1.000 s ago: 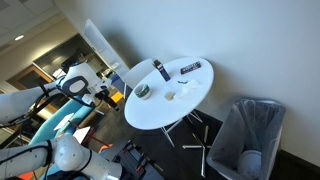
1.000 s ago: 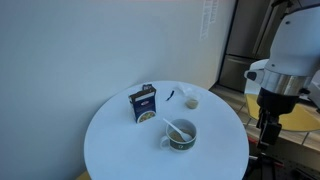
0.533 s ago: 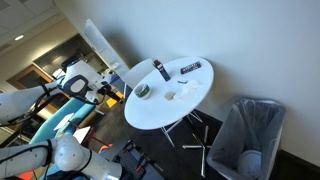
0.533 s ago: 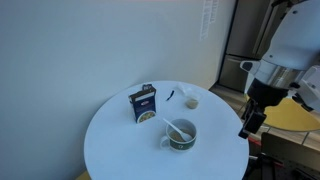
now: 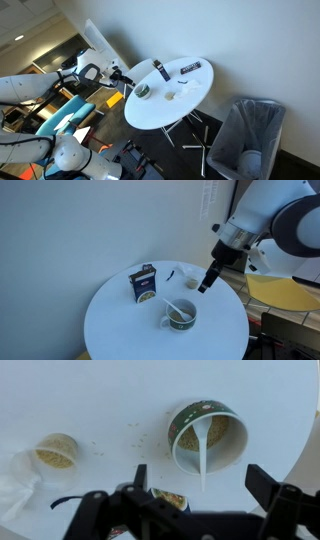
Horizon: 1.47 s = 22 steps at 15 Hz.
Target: Use the spoon to mix in the mug and then put it on the table
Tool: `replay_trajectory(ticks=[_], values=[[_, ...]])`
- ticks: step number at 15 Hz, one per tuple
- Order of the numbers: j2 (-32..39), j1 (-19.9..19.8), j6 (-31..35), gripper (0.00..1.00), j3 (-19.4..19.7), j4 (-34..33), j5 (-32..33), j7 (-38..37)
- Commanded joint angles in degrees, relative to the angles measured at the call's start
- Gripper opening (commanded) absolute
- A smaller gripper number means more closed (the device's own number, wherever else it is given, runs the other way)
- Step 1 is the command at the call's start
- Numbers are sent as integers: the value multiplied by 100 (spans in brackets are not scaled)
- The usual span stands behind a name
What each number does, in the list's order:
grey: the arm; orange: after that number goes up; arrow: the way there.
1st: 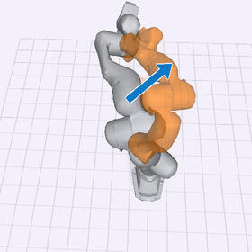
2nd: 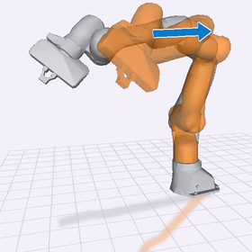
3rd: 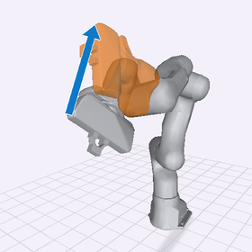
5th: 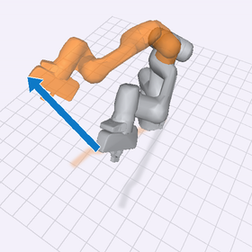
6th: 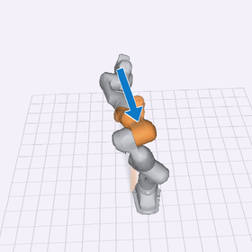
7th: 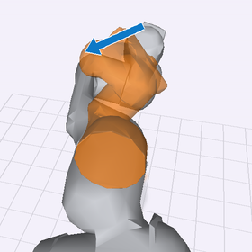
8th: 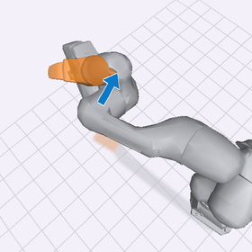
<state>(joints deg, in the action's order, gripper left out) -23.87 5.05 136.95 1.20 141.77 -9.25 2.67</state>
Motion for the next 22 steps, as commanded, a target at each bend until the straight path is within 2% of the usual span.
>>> replay_trajectory(ticks=[1,4,5,6,11,18,22], values=[[1126,21,151,100,30,-909,8,396],[1805,50,225,100,-32,-1349,-161,680],[1877,-4,278,100,-121,-1354,6,522],[1562,-62,174,100,-109,-1101,-13,480],[1908,-68,229,100,-177,-1321,-6,475],[2504,42,1253,100,-438,-1582,-86,608],[2892,20,1566,100,-577,-1768,46,495]])
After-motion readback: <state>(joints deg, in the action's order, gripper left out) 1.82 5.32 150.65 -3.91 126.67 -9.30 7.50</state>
